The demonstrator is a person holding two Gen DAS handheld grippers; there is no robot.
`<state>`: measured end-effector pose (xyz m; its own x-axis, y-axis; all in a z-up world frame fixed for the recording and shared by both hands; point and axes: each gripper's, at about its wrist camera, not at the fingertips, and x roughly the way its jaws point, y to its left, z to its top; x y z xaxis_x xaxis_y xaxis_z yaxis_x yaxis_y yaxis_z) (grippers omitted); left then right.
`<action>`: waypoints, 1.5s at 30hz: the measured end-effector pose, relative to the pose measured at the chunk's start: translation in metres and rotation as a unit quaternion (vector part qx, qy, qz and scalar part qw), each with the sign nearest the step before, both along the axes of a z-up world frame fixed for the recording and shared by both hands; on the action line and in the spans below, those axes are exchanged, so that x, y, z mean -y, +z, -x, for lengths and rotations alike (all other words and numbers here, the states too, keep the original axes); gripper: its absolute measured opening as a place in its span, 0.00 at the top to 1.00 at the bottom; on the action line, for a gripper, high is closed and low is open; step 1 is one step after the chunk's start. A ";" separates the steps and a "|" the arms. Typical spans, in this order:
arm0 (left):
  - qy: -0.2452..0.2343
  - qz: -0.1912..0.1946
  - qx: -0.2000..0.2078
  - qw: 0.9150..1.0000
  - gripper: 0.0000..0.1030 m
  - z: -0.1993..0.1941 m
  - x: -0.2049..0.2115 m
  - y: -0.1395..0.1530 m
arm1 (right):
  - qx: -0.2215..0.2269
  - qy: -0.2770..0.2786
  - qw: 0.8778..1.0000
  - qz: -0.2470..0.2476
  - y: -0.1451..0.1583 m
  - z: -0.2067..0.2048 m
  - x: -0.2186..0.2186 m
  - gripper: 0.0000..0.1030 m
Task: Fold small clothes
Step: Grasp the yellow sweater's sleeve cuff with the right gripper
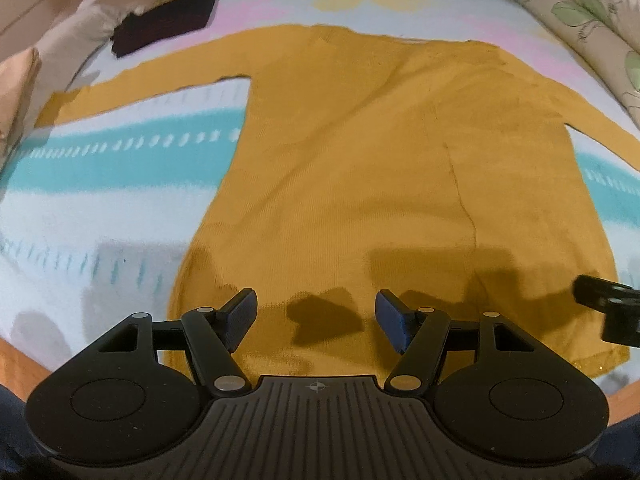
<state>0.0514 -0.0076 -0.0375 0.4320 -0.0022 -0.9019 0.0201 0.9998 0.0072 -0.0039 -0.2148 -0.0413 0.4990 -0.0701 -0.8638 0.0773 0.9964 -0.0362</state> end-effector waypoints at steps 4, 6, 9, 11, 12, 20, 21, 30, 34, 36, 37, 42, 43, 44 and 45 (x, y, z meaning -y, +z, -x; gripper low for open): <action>0.007 0.000 0.007 1.000 0.38 -0.013 -0.002 0.010 | 0.000 0.007 1.000 0.024 0.007 -0.005 0.012 0.01; 0.008 -0.006 0.018 1.000 0.38 -0.021 0.000 0.020 | 0.009 0.002 1.000 0.008 0.015 -0.012 0.026 0.02; 0.005 0.003 0.026 1.000 0.38 -0.038 0.007 0.034 | 0.026 -0.027 0.999 -0.015 0.033 -0.028 0.064 0.04; -0.004 0.009 0.033 0.999 0.38 -0.052 0.014 0.043 | 0.033 -0.053 0.998 -0.021 0.045 -0.040 0.097 0.05; -0.012 0.007 0.043 0.999 0.38 -0.059 0.020 0.049 | 0.036 -0.064 0.997 -0.023 0.051 -0.046 0.112 0.05; -0.035 -0.025 0.110 0.993 0.38 -0.110 0.064 0.079 | 0.050 -0.185 0.981 -0.021 0.053 -0.098 0.277 0.05; -0.037 -0.026 0.112 0.993 0.38 -0.115 0.069 0.078 | 0.047 -0.202 0.978 -0.014 0.049 -0.101 0.295 0.06; -0.064 -0.039 0.117 0.990 0.38 -0.143 0.099 0.051 | 0.061 -0.324 0.943 -0.053 0.004 -0.114 0.445 0.24; -0.074 -0.061 0.104 0.990 0.38 -0.155 0.106 0.038 | 0.061 -0.355 0.928 -0.091 -0.023 -0.114 0.479 0.33; -0.076 -0.061 0.102 0.990 0.38 -0.159 0.106 0.034 | 0.056 -0.359 0.926 -0.104 -0.034 -0.115 0.486 0.35; -0.075 -0.061 0.102 0.990 0.38 -0.161 0.106 0.034 | 0.056 -0.361 0.925 -0.109 -0.038 -0.115 0.488 0.36; -0.077 -0.047 0.104 0.991 0.38 -0.169 0.099 0.035 | 0.081 -0.348 0.928 -0.108 -0.048 -0.119 0.476 0.38; -0.078 -0.042 0.103 0.991 0.38 -0.170 0.097 0.036 | 0.081 -0.344 0.930 -0.098 -0.047 -0.120 0.474 0.46; -0.078 -0.036 0.101 0.991 0.38 -0.172 0.095 0.037 | 0.074 -0.337 0.935 -0.077 -0.047 -0.124 0.468 0.55; -0.076 -0.030 0.097 0.992 0.38 -0.174 0.092 0.038 | 0.070 -0.331 0.939 -0.066 -0.046 -0.127 0.467 0.64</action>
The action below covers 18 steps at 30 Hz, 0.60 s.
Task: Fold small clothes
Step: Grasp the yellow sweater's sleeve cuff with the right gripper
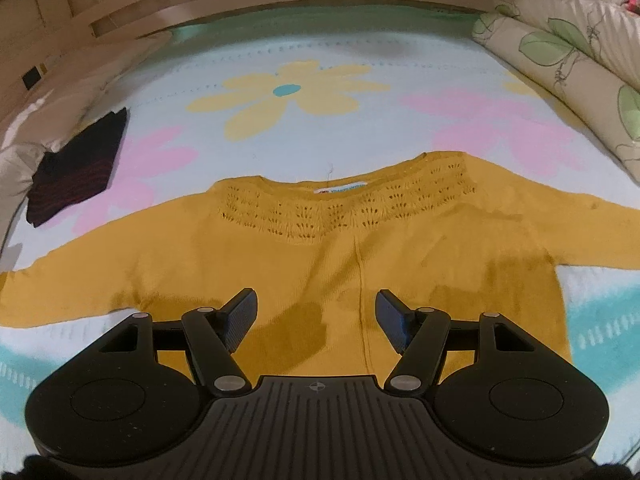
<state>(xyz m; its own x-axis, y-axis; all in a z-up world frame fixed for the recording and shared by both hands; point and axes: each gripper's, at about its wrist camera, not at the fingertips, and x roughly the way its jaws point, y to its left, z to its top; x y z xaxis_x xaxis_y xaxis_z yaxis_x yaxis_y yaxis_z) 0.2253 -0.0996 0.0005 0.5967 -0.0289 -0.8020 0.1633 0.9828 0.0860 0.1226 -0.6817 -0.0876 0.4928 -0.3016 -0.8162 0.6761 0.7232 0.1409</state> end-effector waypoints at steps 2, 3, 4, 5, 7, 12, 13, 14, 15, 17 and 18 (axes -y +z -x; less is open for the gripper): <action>0.006 0.009 -0.005 1.000 0.38 -0.003 -0.006 0.002 | 0.019 0.018 0.999 -0.033 0.002 0.001 0.002 0.85; 0.010 0.013 -0.008 1.000 0.38 -0.005 -0.010 0.004 | 0.041 0.024 0.997 -0.053 0.004 0.004 0.004 0.86; 0.011 0.013 -0.009 1.000 0.38 -0.007 -0.014 0.005 | 0.066 0.020 0.994 -0.080 0.006 0.008 0.005 0.86; 0.013 0.012 -0.008 1.000 0.38 -0.008 -0.019 0.007 | 0.074 0.013 0.994 -0.084 0.011 0.008 0.004 0.86; 0.019 0.010 -0.002 1.000 0.38 -0.011 -0.028 0.012 | 0.075 0.013 0.995 -0.066 0.025 0.005 -0.006 0.86; 0.056 0.033 0.003 0.998 0.38 -0.024 -0.063 0.023 | 0.087 0.080 0.992 -0.033 0.086 -0.022 -0.055 0.86; 0.065 0.033 0.004 0.997 0.38 -0.026 -0.071 0.025 | 0.094 0.100 0.990 -0.027 0.103 -0.031 -0.072 0.86; 0.074 0.033 0.005 0.997 0.38 -0.027 -0.080 0.026 | 0.098 0.115 0.988 -0.025 0.115 -0.038 -0.086 0.86; 0.080 0.033 0.006 0.996 0.38 -0.029 -0.087 0.027 | 0.104 0.132 0.986 -0.023 0.127 -0.046 -0.103 0.86; 0.096 0.023 0.005 0.995 0.38 -0.034 -0.099 0.029 | 0.117 0.174 0.978 -0.024 0.150 -0.064 -0.142 0.86; 0.102 0.019 0.008 0.995 0.38 -0.036 -0.106 0.030 | 0.119 0.193 0.974 -0.023 0.158 -0.072 -0.162 0.86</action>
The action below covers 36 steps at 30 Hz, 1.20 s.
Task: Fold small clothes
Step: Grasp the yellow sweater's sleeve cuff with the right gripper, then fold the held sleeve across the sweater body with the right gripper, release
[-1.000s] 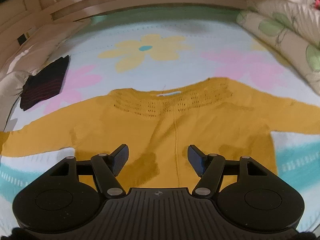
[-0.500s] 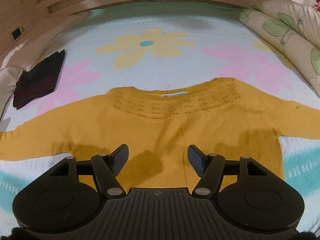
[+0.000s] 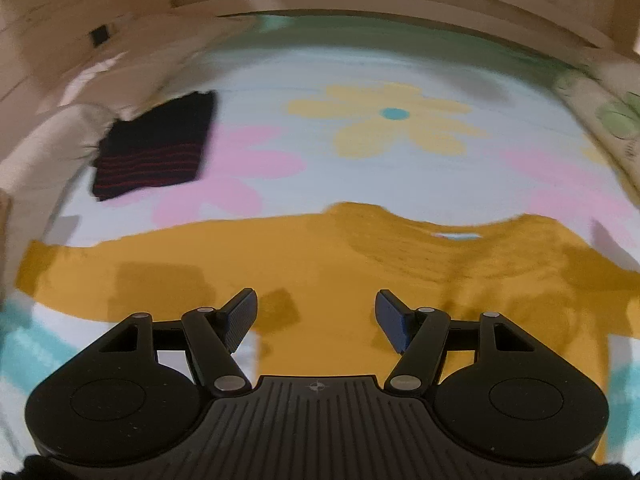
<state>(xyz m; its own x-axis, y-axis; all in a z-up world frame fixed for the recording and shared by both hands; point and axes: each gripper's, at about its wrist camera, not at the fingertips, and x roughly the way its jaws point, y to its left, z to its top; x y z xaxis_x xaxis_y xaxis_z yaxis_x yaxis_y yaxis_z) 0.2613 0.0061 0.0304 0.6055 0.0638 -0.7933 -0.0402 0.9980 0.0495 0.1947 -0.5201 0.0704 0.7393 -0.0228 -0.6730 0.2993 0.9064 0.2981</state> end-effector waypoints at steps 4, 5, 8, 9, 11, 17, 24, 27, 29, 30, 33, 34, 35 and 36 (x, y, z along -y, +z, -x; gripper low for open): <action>0.029 -0.021 0.003 0.999 0.38 -0.007 -0.025 0.002 | 0.013 0.082 0.997 0.000 0.023 -0.035 -0.090 0.86; 0.035 -0.025 0.001 0.999 0.38 -0.009 -0.032 0.002 | 0.013 0.101 0.995 -0.007 0.025 -0.044 -0.113 0.86; 0.053 -0.041 -0.001 0.998 0.38 -0.011 -0.048 0.002 | 0.006 0.157 0.987 -0.020 0.019 -0.071 -0.183 0.86; 0.056 -0.046 -0.001 0.997 0.38 -0.012 -0.052 0.002 | 0.001 0.172 0.985 -0.021 0.015 -0.079 -0.205 0.86; 0.065 -0.052 -0.003 0.997 0.38 -0.013 -0.059 0.003 | -0.011 0.199 0.979 -0.027 0.001 -0.096 -0.241 0.86; 0.081 -0.012 -0.011 0.997 0.38 -0.013 -0.080 0.009 | -0.051 0.262 0.963 -0.045 -0.043 -0.131 -0.345 0.86; 0.097 0.009 -0.015 0.995 0.38 -0.014 -0.092 0.009 | -0.079 0.291 0.951 -0.063 -0.084 -0.138 -0.412 0.86; 0.098 0.014 -0.016 0.995 0.38 -0.015 -0.093 0.008 | -0.085 0.303 0.947 -0.071 -0.096 -0.136 -0.427 0.86; 0.097 0.016 -0.017 0.995 0.38 -0.016 -0.092 0.006 | -0.090 0.314 0.943 -0.071 -0.105 -0.135 -0.434 0.79; 0.095 0.017 -0.017 0.995 0.38 -0.017 -0.091 0.005 | -0.091 0.322 0.939 -0.075 -0.109 -0.136 -0.440 0.78; 0.089 0.027 -0.018 0.996 0.38 -0.019 -0.088 0.001 | -0.081 0.319 0.940 -0.092 -0.112 -0.132 -0.436 0.60; 0.084 0.031 -0.018 0.996 0.38 -0.020 -0.087 -0.001 | -0.075 0.315 0.941 -0.095 -0.111 -0.131 -0.432 0.48; 0.079 0.035 -0.019 0.996 0.38 -0.021 -0.085 -0.003 | -0.066 0.310 0.944 -0.095 -0.107 -0.127 -0.424 0.45; 0.071 0.039 -0.020 0.997 0.38 -0.023 -0.083 -0.006 | -0.060 0.307 0.945 -0.093 -0.105 -0.126 -0.420 0.45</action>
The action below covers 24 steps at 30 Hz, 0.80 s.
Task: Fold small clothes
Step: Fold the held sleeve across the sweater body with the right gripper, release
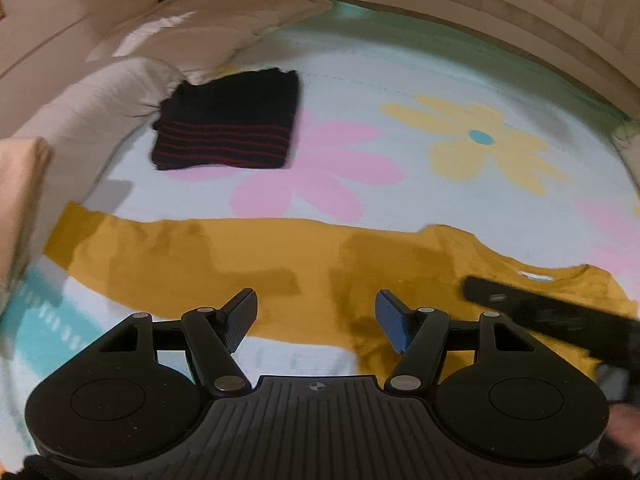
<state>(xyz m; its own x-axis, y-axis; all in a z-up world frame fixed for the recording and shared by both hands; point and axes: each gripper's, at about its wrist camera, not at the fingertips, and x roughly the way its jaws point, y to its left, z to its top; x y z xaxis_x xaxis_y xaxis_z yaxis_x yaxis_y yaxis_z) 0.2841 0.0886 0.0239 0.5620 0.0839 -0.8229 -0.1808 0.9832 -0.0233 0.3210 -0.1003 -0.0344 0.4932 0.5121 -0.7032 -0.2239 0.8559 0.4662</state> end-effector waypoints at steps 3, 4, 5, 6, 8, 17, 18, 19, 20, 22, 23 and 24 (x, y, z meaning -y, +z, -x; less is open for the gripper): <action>-0.020 0.001 0.007 1.000 0.38 -0.002 0.009 -0.012 | 0.008 -0.024 1.000 0.008 0.008 0.007 0.037 0.45; -0.029 0.000 0.007 1.000 0.38 -0.003 0.013 -0.017 | 0.006 -0.034 0.999 0.017 0.008 0.009 0.048 0.45; -0.040 -0.003 0.003 0.999 0.38 -0.004 0.018 -0.022 | 0.005 -0.049 0.998 0.032 0.009 0.011 0.064 0.45; -0.053 -0.007 -0.005 0.999 0.38 -0.006 0.025 -0.030 | 0.005 -0.064 0.997 0.046 0.009 0.014 0.084 0.46; -0.074 -0.005 -0.017 0.997 0.38 -0.008 0.037 -0.041 | 0.000 -0.099 0.993 0.065 0.009 0.019 0.120 0.45; -0.102 0.027 -0.059 0.993 0.38 -0.022 0.059 -0.085 | -0.023 -0.251 0.964 0.089 -0.011 0.035 0.263 0.45; -0.100 0.019 -0.072 0.992 0.38 -0.024 0.060 -0.092 | -0.028 -0.256 0.962 0.093 -0.015 0.034 0.270 0.45; -0.100 0.011 -0.080 0.992 0.38 -0.026 0.060 -0.098 | -0.033 -0.258 0.961 0.096 -0.020 0.031 0.277 0.46; -0.105 0.004 -0.079 0.991 0.37 -0.027 0.062 -0.102 | -0.034 -0.257 0.961 0.096 -0.023 0.030 0.281 0.46; -0.113 -0.011 -0.069 0.991 0.37 -0.026 0.068 -0.102 | -0.030 -0.250 0.964 0.091 -0.028 0.025 0.284 0.46; -0.116 -0.018 -0.070 0.991 0.37 -0.026 0.071 -0.102 | -0.029 -0.245 0.965 0.091 -0.031 0.021 0.284 0.49; -0.118 -0.023 -0.067 0.990 0.37 -0.026 0.073 -0.102 | -0.030 -0.241 0.966 0.094 -0.033 0.018 0.284 0.51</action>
<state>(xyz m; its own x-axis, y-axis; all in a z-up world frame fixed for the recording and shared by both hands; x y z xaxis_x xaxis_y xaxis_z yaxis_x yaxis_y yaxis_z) 0.3101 0.0153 -0.0778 0.4557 0.0032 -0.8901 0.0556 0.9979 0.0320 0.3034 -0.3846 -0.0674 0.5984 0.0945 -0.7956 0.2436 0.9246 0.2930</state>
